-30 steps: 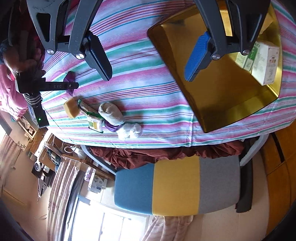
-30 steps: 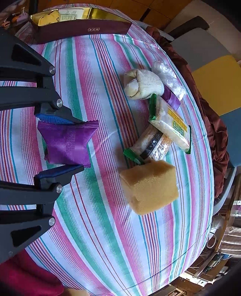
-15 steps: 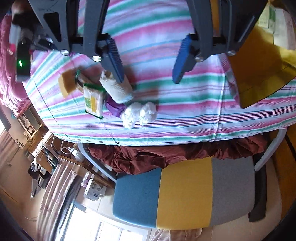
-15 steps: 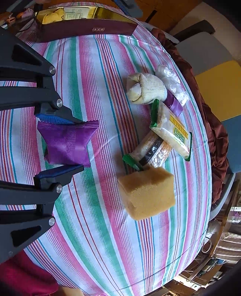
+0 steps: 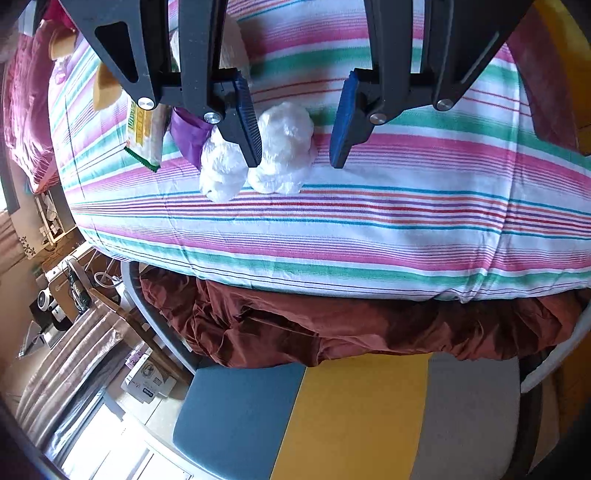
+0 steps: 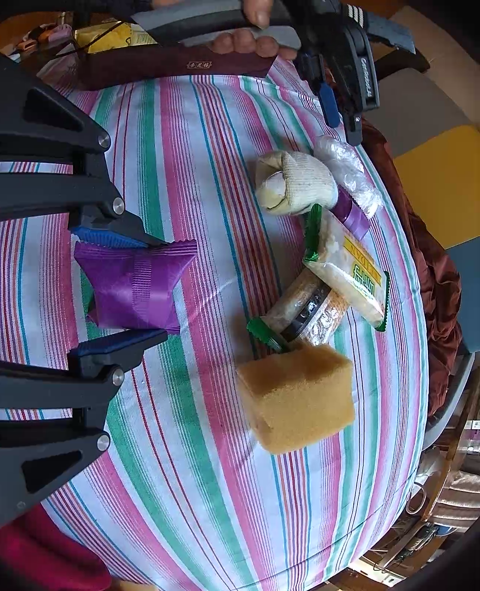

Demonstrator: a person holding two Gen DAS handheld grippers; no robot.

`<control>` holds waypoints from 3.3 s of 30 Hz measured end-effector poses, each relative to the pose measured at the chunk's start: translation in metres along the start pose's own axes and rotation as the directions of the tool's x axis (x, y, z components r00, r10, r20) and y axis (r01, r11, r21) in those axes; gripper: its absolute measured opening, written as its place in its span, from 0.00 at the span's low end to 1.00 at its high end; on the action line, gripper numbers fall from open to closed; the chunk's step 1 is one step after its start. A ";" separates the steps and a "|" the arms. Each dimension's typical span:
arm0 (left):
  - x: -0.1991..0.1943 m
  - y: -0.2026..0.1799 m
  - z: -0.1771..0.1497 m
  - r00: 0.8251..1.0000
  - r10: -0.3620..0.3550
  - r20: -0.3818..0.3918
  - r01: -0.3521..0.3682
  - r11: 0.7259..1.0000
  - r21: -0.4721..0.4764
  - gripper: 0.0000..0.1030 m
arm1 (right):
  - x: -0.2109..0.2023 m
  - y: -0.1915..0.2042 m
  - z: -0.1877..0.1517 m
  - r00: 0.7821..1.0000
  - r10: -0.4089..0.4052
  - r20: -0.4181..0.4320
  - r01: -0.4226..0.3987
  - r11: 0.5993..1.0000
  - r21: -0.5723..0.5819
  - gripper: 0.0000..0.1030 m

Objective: Organize objects
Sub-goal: 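Grasp the purple pouch with the right gripper, then grasp the plastic-wrapped bundle with the left gripper while the right gripper holds the purple pouch, then carry the plastic-wrapped bundle into the gold tray and open the left gripper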

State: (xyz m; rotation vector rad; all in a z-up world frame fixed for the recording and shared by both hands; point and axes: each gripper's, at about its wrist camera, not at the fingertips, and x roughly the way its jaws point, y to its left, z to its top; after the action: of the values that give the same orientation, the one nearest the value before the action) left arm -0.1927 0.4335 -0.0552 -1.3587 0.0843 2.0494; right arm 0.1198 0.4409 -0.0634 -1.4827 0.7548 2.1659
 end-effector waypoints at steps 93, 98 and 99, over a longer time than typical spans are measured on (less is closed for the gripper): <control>-0.166 0.254 -0.117 0.913 0.371 0.170 -0.349 0.926 -0.145 0.31 | 0.028 0.037 -0.001 0.979 -0.196 0.047 0.201 0.961 -0.188 0.39; -0.149 0.261 -0.116 0.911 0.390 0.131 -0.372 0.917 -0.142 0.33 | 0.026 0.039 -0.001 0.979 -0.198 0.048 0.204 0.961 -0.189 0.39; -0.146 0.263 -0.116 0.910 0.395 0.126 -0.378 0.915 -0.142 0.34 | 0.027 0.039 -0.001 0.979 -0.198 0.048 0.204 0.960 -0.189 0.39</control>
State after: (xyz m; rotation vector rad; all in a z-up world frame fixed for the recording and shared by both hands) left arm -0.2124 0.1120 -0.0636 -1.3288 0.1850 2.5194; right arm 0.0880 0.4112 -0.0809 -1.5451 0.3724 2.1474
